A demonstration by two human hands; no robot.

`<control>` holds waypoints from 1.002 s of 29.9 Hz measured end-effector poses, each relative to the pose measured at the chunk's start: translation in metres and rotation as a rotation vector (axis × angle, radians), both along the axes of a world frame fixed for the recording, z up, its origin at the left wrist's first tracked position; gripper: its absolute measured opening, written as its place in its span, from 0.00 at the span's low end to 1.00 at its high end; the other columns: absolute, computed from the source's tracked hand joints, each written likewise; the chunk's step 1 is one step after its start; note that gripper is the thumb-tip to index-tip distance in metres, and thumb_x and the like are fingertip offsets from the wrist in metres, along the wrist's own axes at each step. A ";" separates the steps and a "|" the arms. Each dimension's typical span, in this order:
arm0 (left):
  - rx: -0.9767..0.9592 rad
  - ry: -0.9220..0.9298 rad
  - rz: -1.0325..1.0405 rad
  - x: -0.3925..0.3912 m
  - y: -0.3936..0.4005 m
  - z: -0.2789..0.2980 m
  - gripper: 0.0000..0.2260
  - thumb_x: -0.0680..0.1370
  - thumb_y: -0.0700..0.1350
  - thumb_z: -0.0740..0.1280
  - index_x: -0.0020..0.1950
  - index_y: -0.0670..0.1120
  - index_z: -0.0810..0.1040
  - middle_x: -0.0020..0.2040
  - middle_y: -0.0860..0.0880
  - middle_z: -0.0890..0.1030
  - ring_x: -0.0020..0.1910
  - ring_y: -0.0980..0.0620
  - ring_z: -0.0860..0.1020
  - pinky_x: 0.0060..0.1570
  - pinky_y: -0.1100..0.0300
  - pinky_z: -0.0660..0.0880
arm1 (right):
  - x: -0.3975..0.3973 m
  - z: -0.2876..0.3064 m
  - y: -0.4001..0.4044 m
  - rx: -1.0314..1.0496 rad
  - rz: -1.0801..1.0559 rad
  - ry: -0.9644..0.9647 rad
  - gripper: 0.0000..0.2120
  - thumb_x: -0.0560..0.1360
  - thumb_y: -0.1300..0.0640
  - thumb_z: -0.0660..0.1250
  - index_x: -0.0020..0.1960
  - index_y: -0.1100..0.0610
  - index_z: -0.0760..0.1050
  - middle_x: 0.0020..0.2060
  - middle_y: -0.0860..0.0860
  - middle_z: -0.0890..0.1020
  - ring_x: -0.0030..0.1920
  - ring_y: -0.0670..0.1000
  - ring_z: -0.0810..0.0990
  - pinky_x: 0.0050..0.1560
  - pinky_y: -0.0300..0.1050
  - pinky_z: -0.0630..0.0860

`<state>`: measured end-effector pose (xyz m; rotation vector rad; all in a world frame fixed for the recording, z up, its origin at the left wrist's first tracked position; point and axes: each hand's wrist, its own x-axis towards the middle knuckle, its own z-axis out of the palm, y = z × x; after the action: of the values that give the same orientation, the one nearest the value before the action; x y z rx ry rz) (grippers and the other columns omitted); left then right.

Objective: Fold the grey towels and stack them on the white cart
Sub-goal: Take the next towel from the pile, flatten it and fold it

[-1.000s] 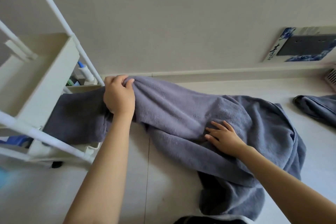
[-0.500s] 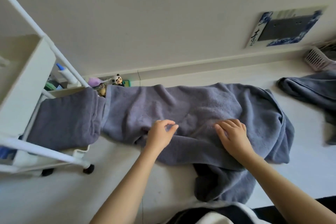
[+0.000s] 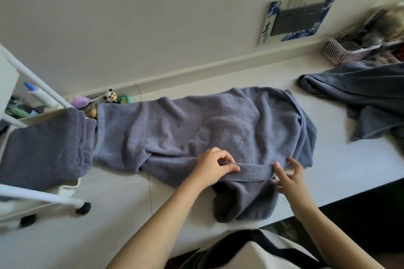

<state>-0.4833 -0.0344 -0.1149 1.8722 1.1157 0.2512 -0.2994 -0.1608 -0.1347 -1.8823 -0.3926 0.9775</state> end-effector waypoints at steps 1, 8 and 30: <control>-0.033 -0.008 0.020 -0.001 0.007 0.003 0.08 0.69 0.53 0.75 0.35 0.57 0.76 0.44 0.54 0.77 0.47 0.56 0.76 0.55 0.62 0.70 | 0.001 0.004 0.008 0.043 -0.025 0.092 0.23 0.76 0.52 0.67 0.67 0.57 0.64 0.40 0.57 0.77 0.38 0.52 0.77 0.40 0.45 0.75; 0.198 -0.170 0.334 0.013 0.049 0.053 0.06 0.71 0.50 0.73 0.38 0.52 0.78 0.42 0.52 0.76 0.41 0.56 0.75 0.45 0.69 0.70 | 0.021 0.075 0.074 0.337 0.134 -0.030 0.11 0.77 0.66 0.64 0.50 0.51 0.77 0.36 0.50 0.76 0.35 0.45 0.74 0.35 0.34 0.73; -0.461 -0.459 0.485 0.022 -0.036 0.052 0.24 0.67 0.59 0.74 0.59 0.52 0.73 0.55 0.53 0.81 0.54 0.57 0.79 0.57 0.58 0.75 | -0.032 0.070 0.033 0.293 0.197 0.014 0.15 0.71 0.43 0.69 0.54 0.49 0.76 0.49 0.42 0.83 0.53 0.42 0.80 0.58 0.44 0.74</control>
<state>-0.4609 -0.0709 -0.0625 1.0508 1.1643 0.6083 -0.3312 -0.1283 -0.0648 -1.5925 -0.6851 1.0020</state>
